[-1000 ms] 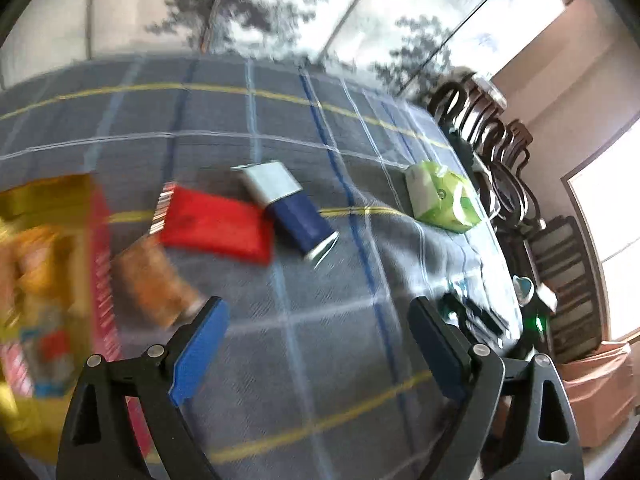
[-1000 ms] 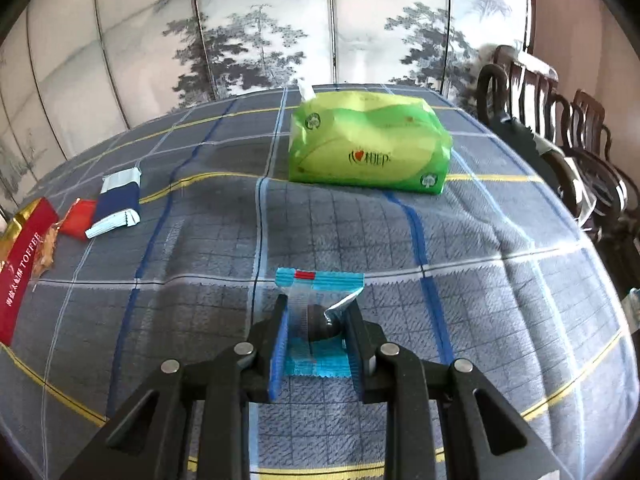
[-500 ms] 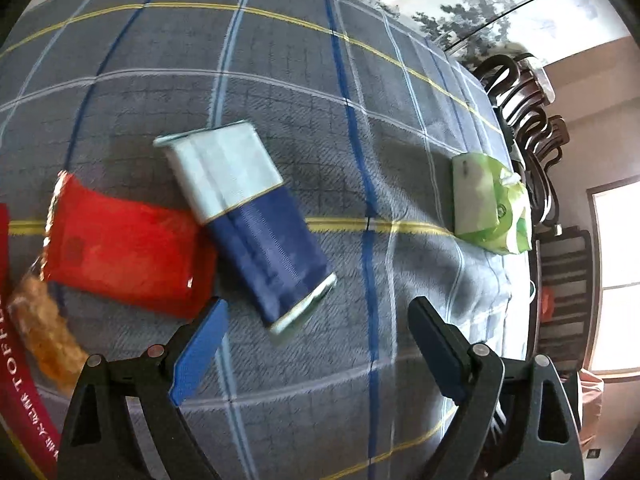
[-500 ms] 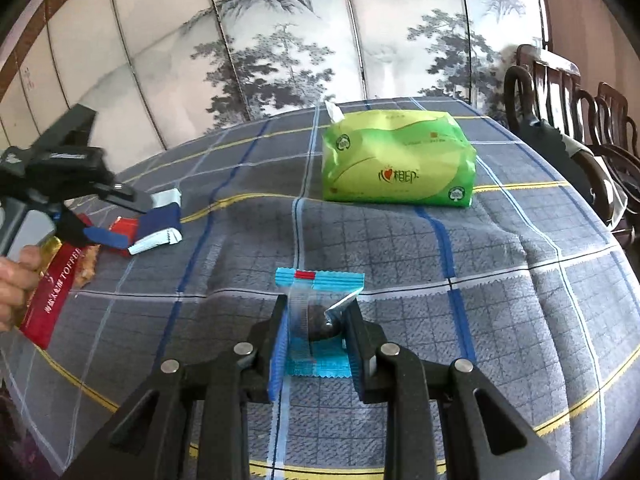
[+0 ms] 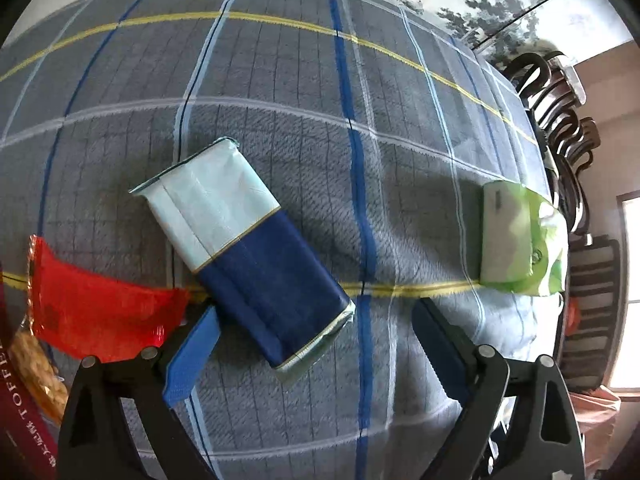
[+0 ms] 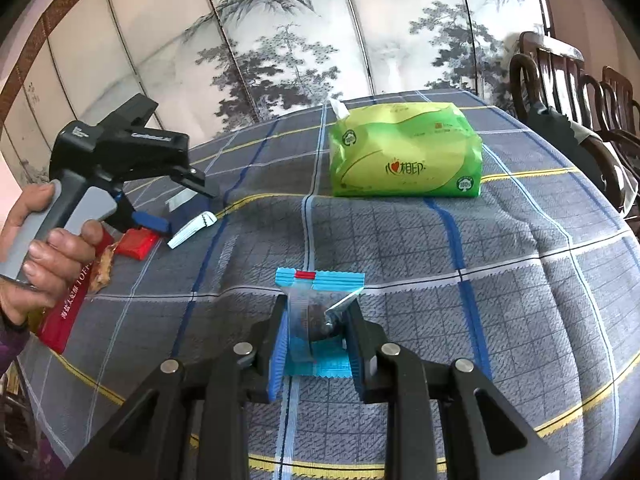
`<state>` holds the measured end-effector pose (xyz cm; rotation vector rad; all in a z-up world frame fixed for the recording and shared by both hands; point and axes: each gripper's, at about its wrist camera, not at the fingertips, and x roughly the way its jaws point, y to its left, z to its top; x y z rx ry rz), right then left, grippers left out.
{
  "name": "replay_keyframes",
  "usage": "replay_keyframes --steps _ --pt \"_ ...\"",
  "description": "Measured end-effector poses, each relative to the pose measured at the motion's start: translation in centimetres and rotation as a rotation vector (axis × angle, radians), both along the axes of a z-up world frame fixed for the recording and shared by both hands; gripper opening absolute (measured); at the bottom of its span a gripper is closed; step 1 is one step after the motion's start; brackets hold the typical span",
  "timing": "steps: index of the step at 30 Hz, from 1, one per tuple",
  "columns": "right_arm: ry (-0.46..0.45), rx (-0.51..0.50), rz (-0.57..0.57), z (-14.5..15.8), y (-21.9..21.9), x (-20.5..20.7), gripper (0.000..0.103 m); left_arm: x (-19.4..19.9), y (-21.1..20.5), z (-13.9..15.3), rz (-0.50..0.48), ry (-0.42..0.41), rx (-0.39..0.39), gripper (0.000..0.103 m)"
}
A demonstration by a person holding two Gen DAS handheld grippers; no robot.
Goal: Organize snacks
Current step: 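Reach the left gripper toward the navy-and-white box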
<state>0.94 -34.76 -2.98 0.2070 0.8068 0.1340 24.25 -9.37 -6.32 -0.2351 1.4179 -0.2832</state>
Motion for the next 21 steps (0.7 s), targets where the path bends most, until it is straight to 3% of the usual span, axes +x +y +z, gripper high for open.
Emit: replay_keyframes --steps 2,4,11,13,17,19,21 --pt "0.002 0.010 0.000 0.0 -0.2 0.0 0.027 0.1 -0.1 0.2 0.012 -0.027 0.039 0.075" --pt "0.001 0.015 0.000 0.0 -0.3 0.0 0.027 0.5 0.2 0.4 0.023 -0.039 0.066 0.044" --pt "0.009 0.047 -0.016 -0.3 -1.0 0.0 0.028 -0.2 0.9 0.6 0.031 -0.051 0.035 0.022" --pt "0.008 0.057 -0.027 -0.3 -1.3 0.0 0.028 -1.8 1.0 0.7 0.013 -0.050 0.009 0.003" --pt "0.012 0.055 -0.029 -0.4 -1.2 0.1 0.028 -6.8 0.4 1.0 -0.072 -0.063 -0.008 0.003" --pt "0.013 0.054 -0.030 -0.4 -1.1 0.1 0.028 -9.3 0.7 1.0 -0.092 -0.043 -0.061 0.003" --pt "0.012 0.055 -0.031 -0.4 -1.2 0.2 0.029 -10.4 1.5 2.2 -0.076 -0.099 -0.041 0.003"
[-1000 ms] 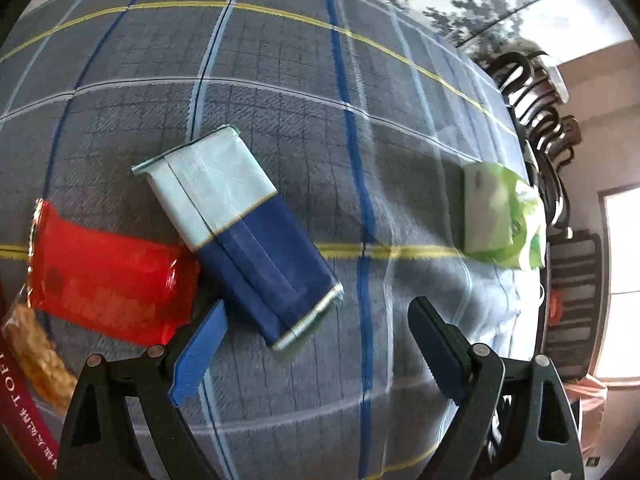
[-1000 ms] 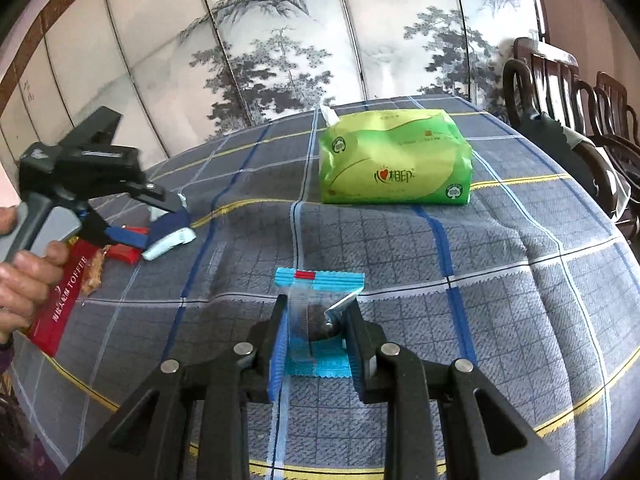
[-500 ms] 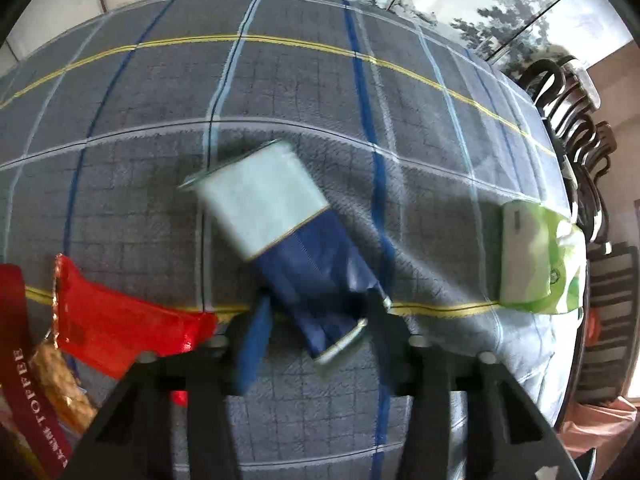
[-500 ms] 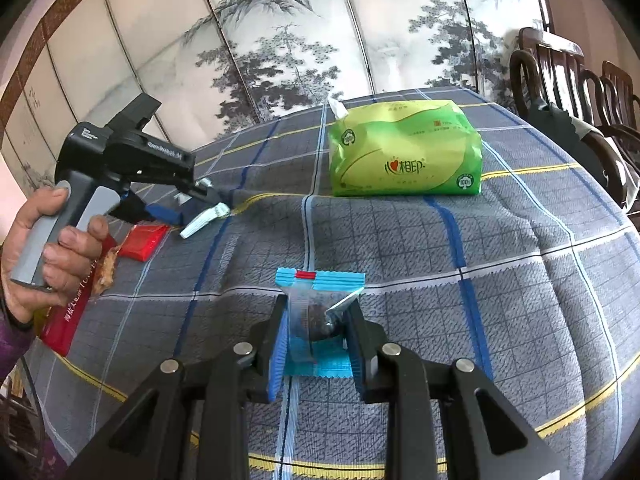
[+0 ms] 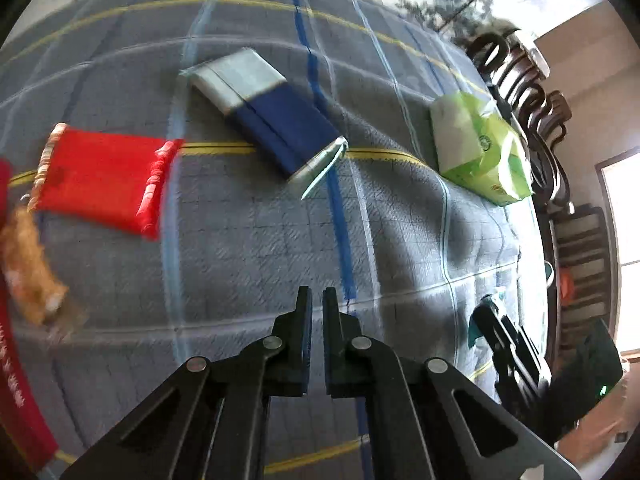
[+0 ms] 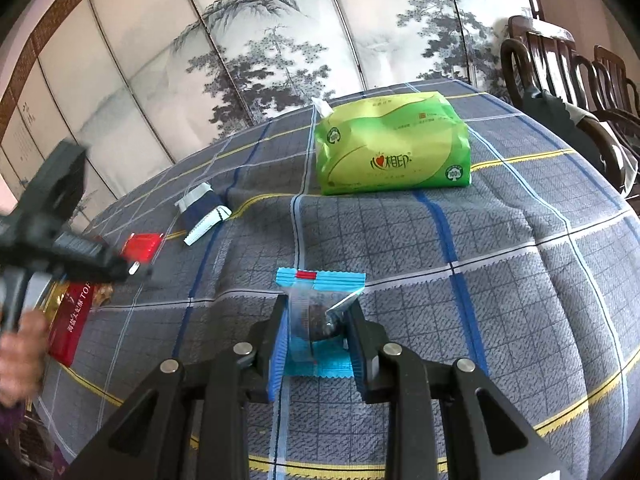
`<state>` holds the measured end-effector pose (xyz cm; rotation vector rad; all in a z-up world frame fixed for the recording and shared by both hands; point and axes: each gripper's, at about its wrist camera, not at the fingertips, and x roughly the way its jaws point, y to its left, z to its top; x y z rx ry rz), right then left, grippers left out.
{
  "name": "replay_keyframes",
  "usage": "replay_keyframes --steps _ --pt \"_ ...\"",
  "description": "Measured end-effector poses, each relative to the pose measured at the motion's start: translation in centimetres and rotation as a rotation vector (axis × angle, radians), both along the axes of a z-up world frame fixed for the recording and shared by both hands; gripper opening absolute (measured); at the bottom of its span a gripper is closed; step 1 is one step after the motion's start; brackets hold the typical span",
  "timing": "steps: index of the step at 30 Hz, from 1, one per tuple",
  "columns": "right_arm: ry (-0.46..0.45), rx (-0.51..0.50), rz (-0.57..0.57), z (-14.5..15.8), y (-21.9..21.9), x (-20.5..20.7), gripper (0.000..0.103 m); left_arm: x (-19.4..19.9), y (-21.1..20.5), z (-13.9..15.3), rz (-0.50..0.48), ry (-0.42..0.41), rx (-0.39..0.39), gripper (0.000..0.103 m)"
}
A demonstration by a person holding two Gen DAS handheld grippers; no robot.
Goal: Organize snacks
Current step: 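Reach the left gripper toward the navy-and-white box, then close the left gripper around the navy-and-white box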
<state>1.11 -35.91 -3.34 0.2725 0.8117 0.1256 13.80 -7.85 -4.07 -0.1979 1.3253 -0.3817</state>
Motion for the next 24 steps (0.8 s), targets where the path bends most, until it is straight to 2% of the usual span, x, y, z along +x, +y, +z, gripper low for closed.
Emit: replay_keyframes --steps 2,3,4,5,6,7,8,9,11,12,14,15,17,18,19,21,23,24 --pt "0.002 -0.001 0.001 0.0 0.0 0.0 0.029 0.4 0.1 1.5 -0.004 -0.072 0.039 0.009" --pt "0.003 -0.004 0.002 0.0 0.1 0.0 0.029 1.3 -0.3 2.4 -0.021 -0.090 0.074 0.032" --pt "0.003 -0.005 0.003 0.0 0.1 0.0 0.029 2.2 -0.7 2.9 -0.040 -0.101 0.101 0.064" --pt "0.002 -0.005 0.005 0.0 0.2 0.0 0.029 3.0 -1.2 3.4 -0.063 -0.132 0.121 0.074" --pt "0.005 -0.002 0.007 0.0 0.2 0.0 0.029 4.1 -2.2 4.3 -0.113 -0.214 0.156 0.079" --pt "0.007 0.001 0.007 -0.1 0.2 0.0 0.029 4.8 -2.9 4.7 -0.165 -0.264 0.182 0.079" --pt "0.007 0.004 0.007 -0.1 0.2 -0.1 0.029 5.4 -4.0 5.0 -0.283 -0.310 0.211 0.080" --pt "0.005 0.008 0.007 -0.1 0.1 -0.1 0.029 5.5 -4.9 4.9 -0.384 -0.335 0.251 0.080" --pt "0.003 0.015 0.006 -0.1 0.0 -0.2 0.029 5.7 -5.8 4.7 -0.522 -0.372 0.314 0.080" --pt "0.004 0.021 0.007 -0.1 -0.1 -0.1 0.029 5.5 -6.3 4.0 -0.638 -0.388 0.352 0.080" --pt "0.008 0.028 0.009 -0.2 -0.1 -0.1 0.029 4.7 -6.7 3.3 -0.754 -0.462 0.465 0.077" --pt "0.011 0.030 0.011 -0.3 -0.1 -0.1 0.029 4.1 -7.1 2.8 -0.843 -0.502 0.528 0.075" --pt "0.012 0.032 0.010 -0.3 -0.1 -0.1 0.029 3.4 -7.0 2.3 -0.920 -0.540 0.582 0.062" --pt "0.013 0.035 0.008 -0.3 -0.1 0.0 0.029 3.1 -7.1 2.2 -0.977 -0.600 0.620 0.048" --pt "0.014 0.038 0.006 -0.4 -0.2 0.0 0.029 2.6 -7.2 2.0 -1.021 -0.644 0.648 0.039" --pt "0.018 0.044 0.000 -0.4 -0.3 0.0 0.029 1.4 -7.4 1.3 -1.187 -0.735 0.730 0.040" --pt "0.022 0.045 -0.005 -0.5 -0.3 0.0 0.029 1.1 -7.7 0.4 -1.322 -0.707 0.757 0.040" --pt "0.024 0.043 -0.007 -0.5 -0.3 0.1 0.029 1.3 -7.9 -0.2 -1.369 -0.654 0.769 0.038"
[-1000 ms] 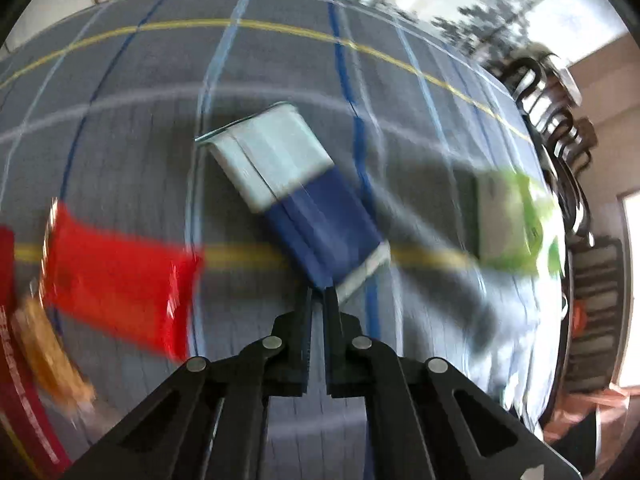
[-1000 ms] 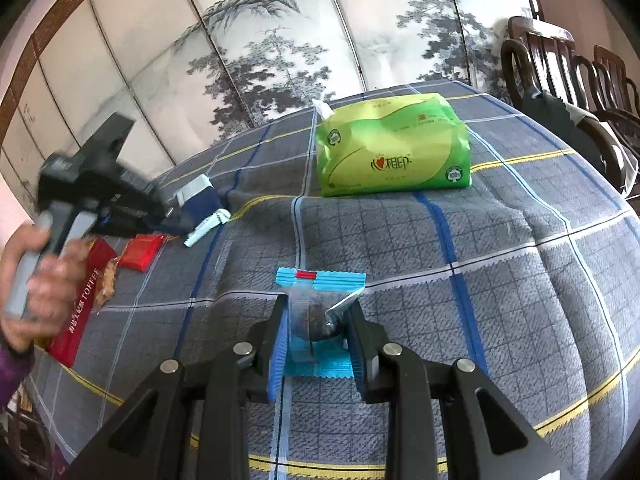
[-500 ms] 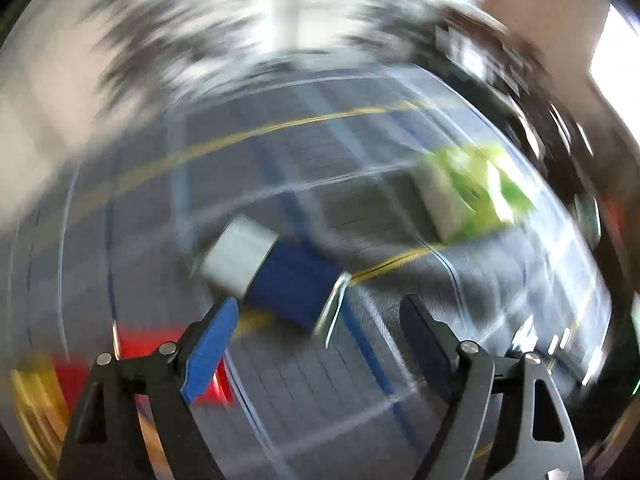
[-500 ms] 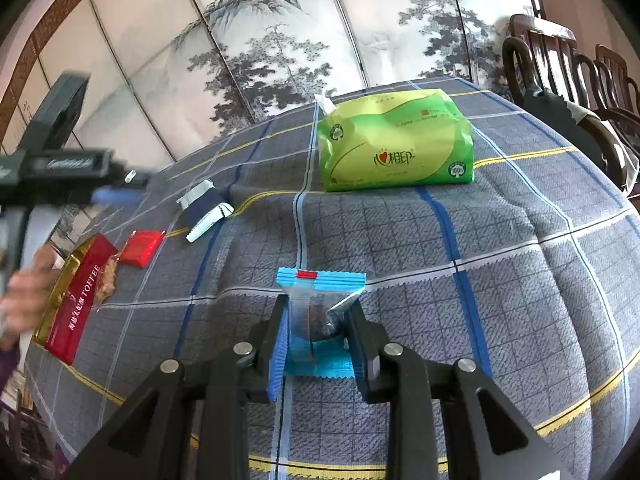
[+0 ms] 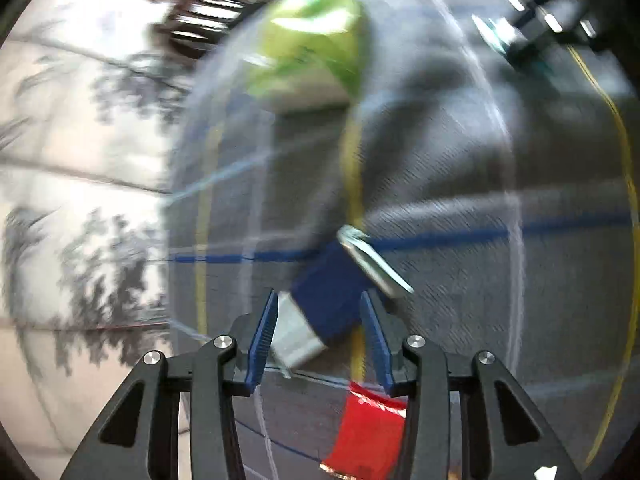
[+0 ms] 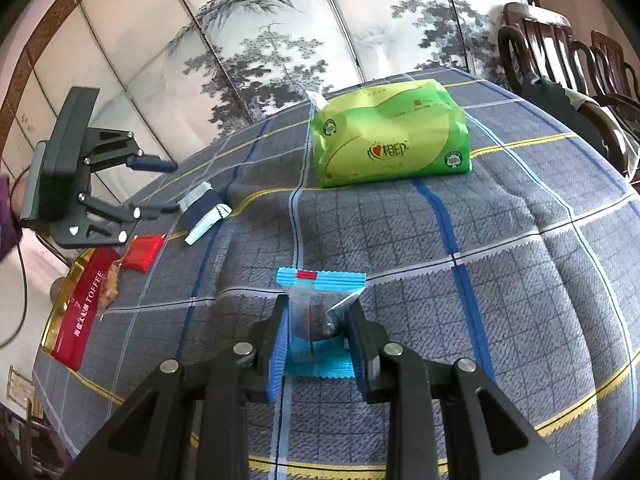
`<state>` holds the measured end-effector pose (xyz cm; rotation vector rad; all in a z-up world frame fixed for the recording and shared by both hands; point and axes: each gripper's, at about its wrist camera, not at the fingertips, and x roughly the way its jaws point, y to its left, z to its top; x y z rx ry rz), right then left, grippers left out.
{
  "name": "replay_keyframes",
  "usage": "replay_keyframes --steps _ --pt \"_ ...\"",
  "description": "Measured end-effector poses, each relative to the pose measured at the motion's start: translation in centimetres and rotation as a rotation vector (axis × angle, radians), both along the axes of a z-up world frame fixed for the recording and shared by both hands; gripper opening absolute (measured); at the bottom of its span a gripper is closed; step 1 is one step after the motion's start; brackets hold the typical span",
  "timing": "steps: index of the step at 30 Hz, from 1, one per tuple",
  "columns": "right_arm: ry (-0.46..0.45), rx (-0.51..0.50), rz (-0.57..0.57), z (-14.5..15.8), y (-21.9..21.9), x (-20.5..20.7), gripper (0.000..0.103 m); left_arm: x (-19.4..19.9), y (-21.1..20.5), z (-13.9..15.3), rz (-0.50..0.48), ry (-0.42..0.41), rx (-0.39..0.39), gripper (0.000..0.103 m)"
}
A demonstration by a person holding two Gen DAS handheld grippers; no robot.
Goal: Organize snacks
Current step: 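Close the left gripper around the navy-and-white box, then lift the navy box, lower it into the tray, open the left gripper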
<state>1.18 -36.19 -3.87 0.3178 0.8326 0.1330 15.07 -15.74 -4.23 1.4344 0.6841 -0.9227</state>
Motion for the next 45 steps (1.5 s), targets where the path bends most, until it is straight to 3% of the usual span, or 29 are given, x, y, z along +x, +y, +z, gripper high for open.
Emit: replay_keyframes --steps 2,4,7,11,12,13,14,16,18,21,24,27,29,30,32,33,34,37,41,45 --pt "0.006 -0.003 -0.005 -0.1 0.1 0.1 0.029 -0.1 -0.2 -0.6 -0.056 0.060 0.065 0.033" --pt "0.011 -0.004 -0.010 -0.2 0.1 0.1 0.029 0.1 0.1 -0.8 -0.129 0.036 0.084 0.033" --pt "0.025 0.002 -0.008 -0.4 0.1 0.4 0.029 1.9 -0.1 -1.5 -0.125 0.055 0.103 0.033" --pt "0.029 -0.001 -0.010 -0.5 0.2 0.3 0.029 3.0 -0.6 -1.7 -0.183 0.077 0.044 0.035" --pt "0.029 0.002 -0.012 -0.5 0.1 0.3 0.029 3.5 -0.7 -1.7 -0.202 0.081 0.036 0.046" --pt "0.029 0.004 -0.014 -0.5 0.1 0.3 0.029 3.8 -0.8 -1.8 -0.207 0.085 0.039 0.076" --pt "0.029 0.003 -0.014 -0.5 0.1 0.3 0.029 4.1 -1.0 -2.0 -0.206 0.087 0.056 0.087" --pt "0.030 0.001 -0.012 -0.5 0.1 0.3 0.030 5.0 -1.2 -2.3 -0.201 0.084 0.078 0.069" --pt "0.030 0.001 -0.010 -0.5 0.2 0.3 0.030 5.1 -1.3 -2.4 -0.219 0.089 0.086 0.066" --pt "0.030 0.005 -0.006 -0.6 0.2 0.3 0.030 5.5 -1.3 -2.7 -0.249 0.051 0.063 0.088" --pt "0.029 0.010 -0.004 -0.6 0.1 0.3 0.031 6.6 -1.4 -2.7 -0.221 0.076 0.036 0.094" --pt "0.027 0.009 0.006 -0.6 0.2 0.3 0.035 6.4 -1.2 -2.8 -0.251 0.037 0.007 0.103" --pt "0.026 0.012 0.004 -0.6 0.3 0.3 0.035 6.9 -1.6 -2.7 -0.205 0.058 0.009 0.103" --pt "0.026 0.015 0.004 -0.6 0.2 0.3 0.035 7.8 -2.0 -2.7 -0.116 0.120 0.022 0.099" --pt "0.025 0.020 0.003 -0.6 0.2 0.3 0.035 11.6 -2.6 -2.6 0.181 0.353 0.020 0.085" --pt "0.025 0.020 0.002 -0.6 0.1 0.3 0.035 13.3 -2.0 -2.5 0.352 0.483 -0.042 0.070" --pt "0.025 0.019 0.002 -0.6 0.2 0.3 0.035 13.3 -1.5 -2.3 0.394 0.508 -0.089 0.061" --pt "0.025 0.022 0.000 -0.7 0.1 0.3 0.035 11.0 -0.7 -1.8 0.409 0.449 -0.152 0.051" --pt "0.024 0.035 -0.002 -0.7 -0.1 0.3 0.035 6.2 -0.6 -1.5 0.409 0.419 -0.192 0.050" --pt "0.023 0.045 -0.009 -0.7 -0.4 0.3 0.035 0.2 -0.7 0.0 0.452 0.413 -0.298 0.049"
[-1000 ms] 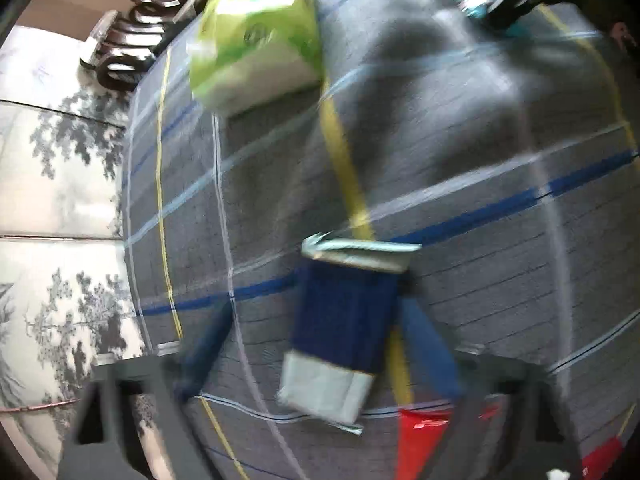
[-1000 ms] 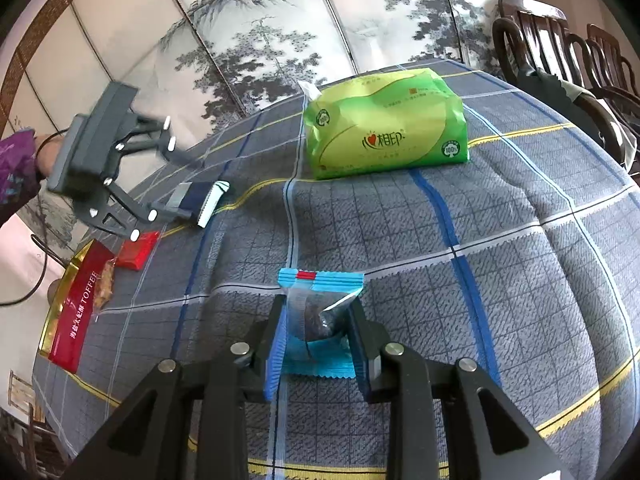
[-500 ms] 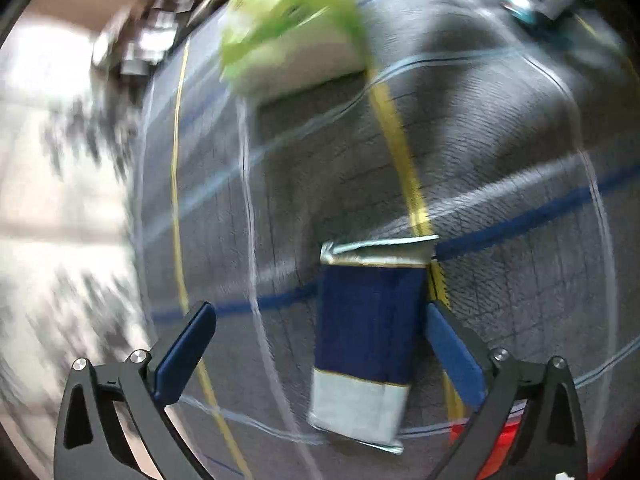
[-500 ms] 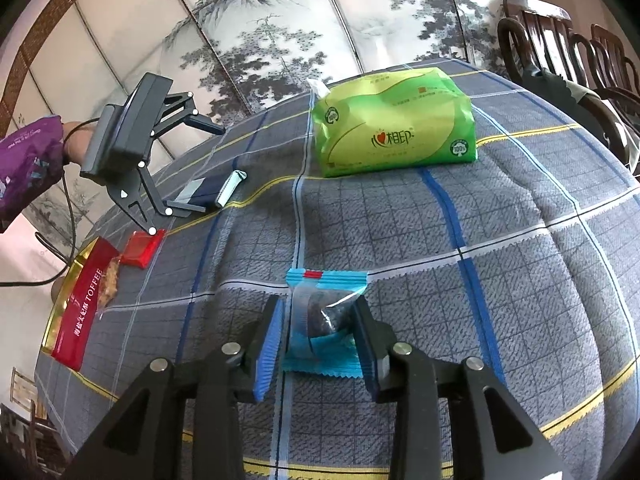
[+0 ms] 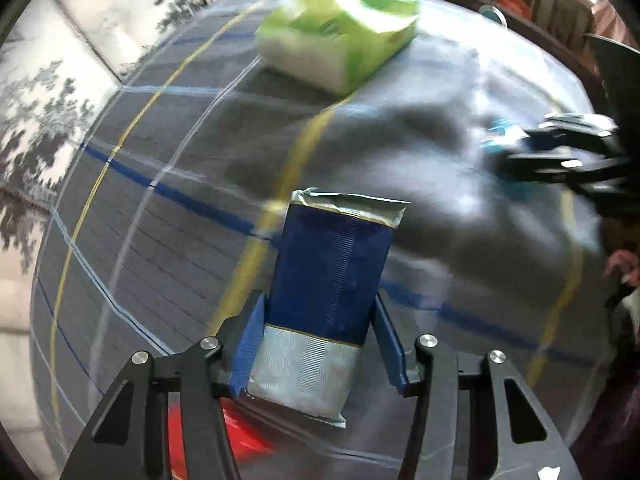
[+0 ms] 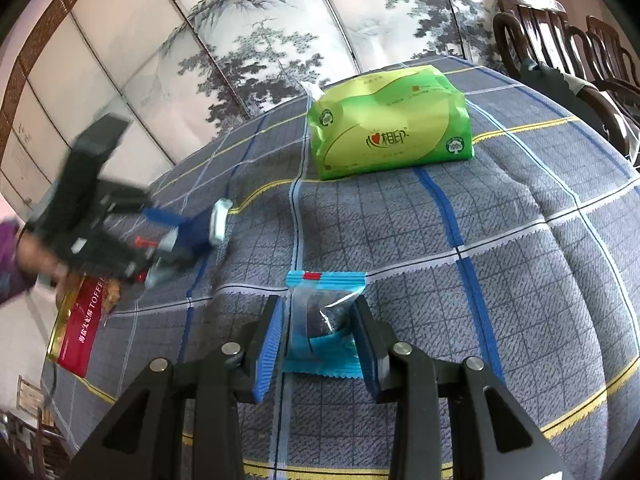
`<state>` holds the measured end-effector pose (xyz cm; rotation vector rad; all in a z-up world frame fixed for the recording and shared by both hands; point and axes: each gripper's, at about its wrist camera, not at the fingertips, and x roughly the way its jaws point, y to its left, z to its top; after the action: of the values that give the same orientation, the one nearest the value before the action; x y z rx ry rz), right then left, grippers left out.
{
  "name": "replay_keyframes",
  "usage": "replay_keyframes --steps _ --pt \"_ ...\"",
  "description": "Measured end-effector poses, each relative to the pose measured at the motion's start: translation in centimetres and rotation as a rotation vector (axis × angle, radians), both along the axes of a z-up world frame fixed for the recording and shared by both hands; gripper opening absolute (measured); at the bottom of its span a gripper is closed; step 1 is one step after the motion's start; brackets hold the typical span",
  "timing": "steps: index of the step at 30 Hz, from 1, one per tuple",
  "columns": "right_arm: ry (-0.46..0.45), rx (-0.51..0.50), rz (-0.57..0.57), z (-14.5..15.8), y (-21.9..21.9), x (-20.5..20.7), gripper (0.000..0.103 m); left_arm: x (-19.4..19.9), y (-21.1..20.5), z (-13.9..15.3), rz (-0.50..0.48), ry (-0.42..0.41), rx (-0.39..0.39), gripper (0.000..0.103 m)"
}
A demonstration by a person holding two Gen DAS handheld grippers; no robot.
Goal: Organize snacks
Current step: 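Lift the navy box, lower it into the tray, open the left gripper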
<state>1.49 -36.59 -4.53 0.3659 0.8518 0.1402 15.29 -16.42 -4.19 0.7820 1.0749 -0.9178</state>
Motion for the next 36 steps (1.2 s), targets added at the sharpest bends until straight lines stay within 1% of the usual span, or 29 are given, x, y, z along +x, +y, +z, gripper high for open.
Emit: replay_keyframes --steps 2,4,7,9,11,12,14,16,19,24,30,33,36 --pt "-0.001 0.006 0.000 0.0 -0.1 0.0 0.035 -1.8 0.3 1.2 0.060 0.004 -0.056 0.049" --pt "-0.001 0.012 -0.001 0.0 -0.2 0.0 0.035 -2.9 1.4 2.7 0.172 0.043 -0.134 0.049" --pt "-0.001 0.011 -0.001 -0.1 -0.3 0.0 0.035 -4.9 3.5 3.8 0.326 0.119 -0.246 0.049" --pt "0.000 0.005 0.000 0.0 -0.2 0.0 0.035 -7.0 4.9 4.0 0.406 0.121 -0.306 0.049" --pt "0.001 -0.009 0.000 0.0 0.0 0.1 0.035 -8.4 5.7 4.1 0.451 0.134 -0.351 0.049" --pt "0.002 -0.016 0.000 0.0 0.2 0.1 0.035 -9.8 6.3 4.1 0.477 0.125 -0.377 0.049" --pt "0.003 -0.020 -0.001 0.1 0.3 0.1 0.034 -11.3 7.2 4.2 0.495 0.109 -0.390 0.049" --pt "0.009 -0.034 -0.011 0.0 0.4 0.2 0.029 -12.8 7.9 4.4 0.518 0.085 -0.405 0.049" --pt "0.011 -0.058 -0.013 0.1 0.8 0.3 0.028 -14.3 8.9 4.7 0.529 0.071 -0.423 0.049" --pt "0.020 -0.135 -0.013 0.4 1.9 0.5 0.027 -16.4 11.7 6.0 0.583 0.030 -0.465 0.049" --pt "0.030 -0.215 -0.016 0.5 2.8 0.4 0.027 -17.6 15.9 7.9 0.662 -0.030 -0.508 0.049" --pt "0.031 -0.217 -0.020 0.5 2.8 0.6 0.027 -18.1 17.7 8.6 0.692 -0.073 -0.514 0.049" --pt "0.032 -0.222 -0.022 0.5 2.7 0.7 0.027 -18.3 19.3 9.2 0.724 -0.091 -0.530 0.049"
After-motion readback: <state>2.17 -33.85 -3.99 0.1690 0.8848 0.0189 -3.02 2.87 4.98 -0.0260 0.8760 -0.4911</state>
